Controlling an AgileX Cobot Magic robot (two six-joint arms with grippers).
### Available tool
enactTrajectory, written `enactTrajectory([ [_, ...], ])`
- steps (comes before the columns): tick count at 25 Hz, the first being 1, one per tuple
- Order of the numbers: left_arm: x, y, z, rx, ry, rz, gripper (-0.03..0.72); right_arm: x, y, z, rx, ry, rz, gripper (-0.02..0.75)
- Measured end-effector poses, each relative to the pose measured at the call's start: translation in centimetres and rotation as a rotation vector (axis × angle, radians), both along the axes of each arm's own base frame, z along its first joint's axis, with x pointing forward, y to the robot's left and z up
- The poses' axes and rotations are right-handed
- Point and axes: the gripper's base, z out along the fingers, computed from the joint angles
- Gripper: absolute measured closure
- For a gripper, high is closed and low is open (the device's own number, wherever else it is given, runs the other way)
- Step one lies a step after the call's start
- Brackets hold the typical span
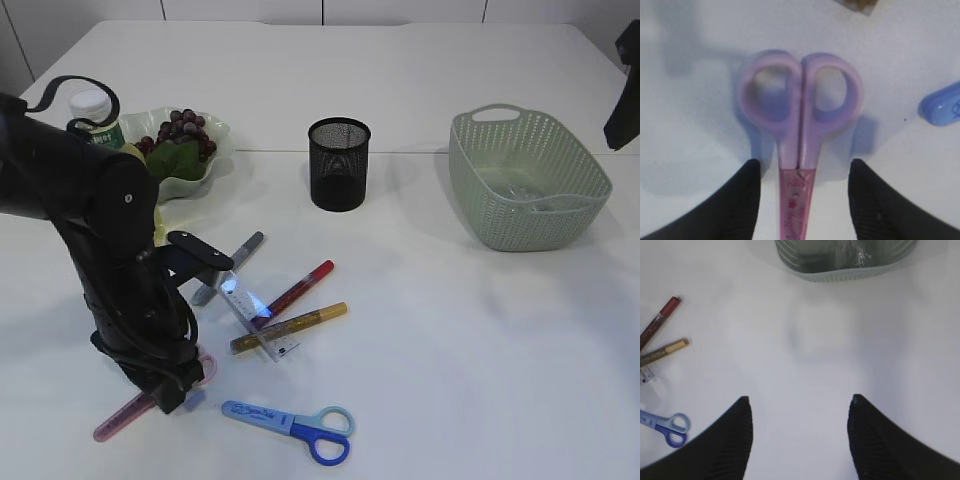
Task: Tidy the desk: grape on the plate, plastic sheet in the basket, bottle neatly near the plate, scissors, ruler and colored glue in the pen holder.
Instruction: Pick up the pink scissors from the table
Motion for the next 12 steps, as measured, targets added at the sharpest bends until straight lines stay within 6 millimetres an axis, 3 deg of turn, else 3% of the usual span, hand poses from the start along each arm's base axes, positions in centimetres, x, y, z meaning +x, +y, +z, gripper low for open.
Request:
enactTrajectory([
  [12, 0.01, -0.01, 0.00, -0.001, -0.001, 0.000, 0.293, 0.00, 0.00, 0.00, 0.000, 0.000, 0.000, 0.263],
])
